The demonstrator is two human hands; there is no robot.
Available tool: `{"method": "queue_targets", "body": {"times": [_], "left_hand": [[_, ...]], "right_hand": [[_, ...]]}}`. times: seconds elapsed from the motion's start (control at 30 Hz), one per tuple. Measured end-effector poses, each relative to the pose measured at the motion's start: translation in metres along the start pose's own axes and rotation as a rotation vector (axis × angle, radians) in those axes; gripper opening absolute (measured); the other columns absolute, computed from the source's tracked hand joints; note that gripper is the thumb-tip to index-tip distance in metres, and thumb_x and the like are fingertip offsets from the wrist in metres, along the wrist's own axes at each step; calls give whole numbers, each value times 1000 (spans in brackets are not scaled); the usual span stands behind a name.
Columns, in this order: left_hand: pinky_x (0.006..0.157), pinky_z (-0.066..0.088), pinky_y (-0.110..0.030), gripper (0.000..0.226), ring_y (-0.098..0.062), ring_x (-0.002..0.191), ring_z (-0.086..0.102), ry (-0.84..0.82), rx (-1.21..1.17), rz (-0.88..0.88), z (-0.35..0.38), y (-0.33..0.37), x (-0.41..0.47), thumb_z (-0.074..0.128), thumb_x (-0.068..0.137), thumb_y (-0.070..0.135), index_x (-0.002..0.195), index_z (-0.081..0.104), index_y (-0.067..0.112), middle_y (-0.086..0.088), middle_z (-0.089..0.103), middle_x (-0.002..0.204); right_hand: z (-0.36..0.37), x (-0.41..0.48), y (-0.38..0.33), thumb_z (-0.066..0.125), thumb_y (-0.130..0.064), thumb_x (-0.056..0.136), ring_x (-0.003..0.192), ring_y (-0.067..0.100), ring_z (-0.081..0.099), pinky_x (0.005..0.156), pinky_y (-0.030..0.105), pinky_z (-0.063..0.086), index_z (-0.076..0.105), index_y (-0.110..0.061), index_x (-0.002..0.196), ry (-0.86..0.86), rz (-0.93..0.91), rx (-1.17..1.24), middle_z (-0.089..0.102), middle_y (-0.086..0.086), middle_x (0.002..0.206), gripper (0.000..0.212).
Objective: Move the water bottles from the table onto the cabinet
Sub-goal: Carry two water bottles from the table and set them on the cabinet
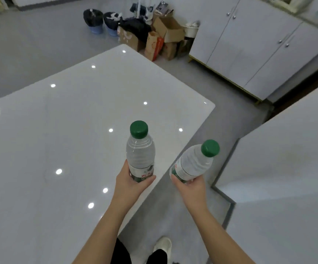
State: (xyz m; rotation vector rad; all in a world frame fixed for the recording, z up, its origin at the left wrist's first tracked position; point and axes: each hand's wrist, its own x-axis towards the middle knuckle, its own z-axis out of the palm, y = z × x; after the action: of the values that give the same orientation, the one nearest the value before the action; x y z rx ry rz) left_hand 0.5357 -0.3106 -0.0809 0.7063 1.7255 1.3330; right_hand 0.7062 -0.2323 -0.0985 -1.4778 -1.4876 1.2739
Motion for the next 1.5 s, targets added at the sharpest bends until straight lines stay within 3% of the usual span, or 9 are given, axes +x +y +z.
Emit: {"method": "queue_targets", "body": {"times": [0.2, 0.3, 0.4, 0.6, 0.7, 0.83, 1.17, 1.43, 1.5], "left_hand": [[74, 54, -23, 51, -1, 89, 67, -175, -1, 138, 132, 51, -15, 85, 67, 12, 103, 58, 35, 22, 69, 95], [75, 53, -20, 52, 1, 90, 67, -252, -7, 229, 181, 87, -22, 85, 66, 11, 106, 59, 32, 20, 70, 95], [75, 53, -17, 58, -1, 93, 66, -313, -18, 332, 214, 129, -23, 84, 66, 8, 115, 58, 24, 14, 69, 102], [72, 55, -27, 55, -6, 90, 66, -422, -64, 483, 252, 223, -25, 83, 68, 11, 114, 57, 26, 10, 69, 100], [71, 53, -24, 52, -7, 91, 66, -456, -108, 565, 262, 267, -31, 83, 68, 7, 108, 57, 27, 9, 69, 99], [79, 55, -34, 53, -14, 94, 67, -496, -105, 643, 265, 315, -30, 84, 66, 12, 112, 59, 23, 6, 71, 101], [79, 55, -32, 48, -14, 94, 68, -618, -166, 702, 259, 368, -30, 85, 68, 13, 109, 62, 23, 4, 73, 99], [69, 51, -25, 41, -12, 89, 69, -651, -192, 687, 257, 385, -8, 83, 70, 9, 99, 63, 28, 5, 73, 95], [65, 50, -24, 41, -12, 87, 69, -652, -191, 676, 261, 389, 1, 83, 70, 9, 101, 63, 26, 5, 73, 95]], "right_hand": [[-138, -8, -9, 85, -11, 72, 95, 0, 67, 79, 14, 52, 57, -20, 117, 269, -26, 33, 69, -10, 107, 54], [-190, -12, -31, 84, -12, 72, 94, -2, 65, 78, 14, 53, 55, -28, 115, 378, -77, 37, 67, -14, 106, 55], [-230, -11, -60, 83, -9, 71, 91, -4, 64, 74, 11, 51, 53, -37, 105, 474, -149, 60, 66, -16, 102, 53], [-283, -13, -137, 80, -4, 72, 88, -3, 66, 72, 15, 54, 58, -31, 110, 544, -297, 145, 69, -16, 99, 51], [-300, -14, -175, 80, -4, 70, 91, 7, 68, 76, 27, 56, 59, -26, 116, 565, -371, 178, 71, -11, 103, 55], [-314, -14, -221, 81, -2, 70, 99, 12, 68, 84, 33, 56, 59, -23, 120, 573, -461, 230, 71, -6, 109, 58], [-315, -10, -278, 81, -2, 73, 91, -3, 68, 67, 13, 53, 59, -24, 119, 531, -585, 270, 71, -14, 105, 55], [-311, 14, -280, 82, -3, 73, 98, 7, 68, 79, 23, 54, 60, -22, 121, 543, -564, 295, 72, -9, 108, 56], [-314, 24, -280, 82, -5, 74, 94, 4, 68, 72, 19, 53, 60, -25, 118, 547, -548, 303, 72, -12, 105, 53]]}}
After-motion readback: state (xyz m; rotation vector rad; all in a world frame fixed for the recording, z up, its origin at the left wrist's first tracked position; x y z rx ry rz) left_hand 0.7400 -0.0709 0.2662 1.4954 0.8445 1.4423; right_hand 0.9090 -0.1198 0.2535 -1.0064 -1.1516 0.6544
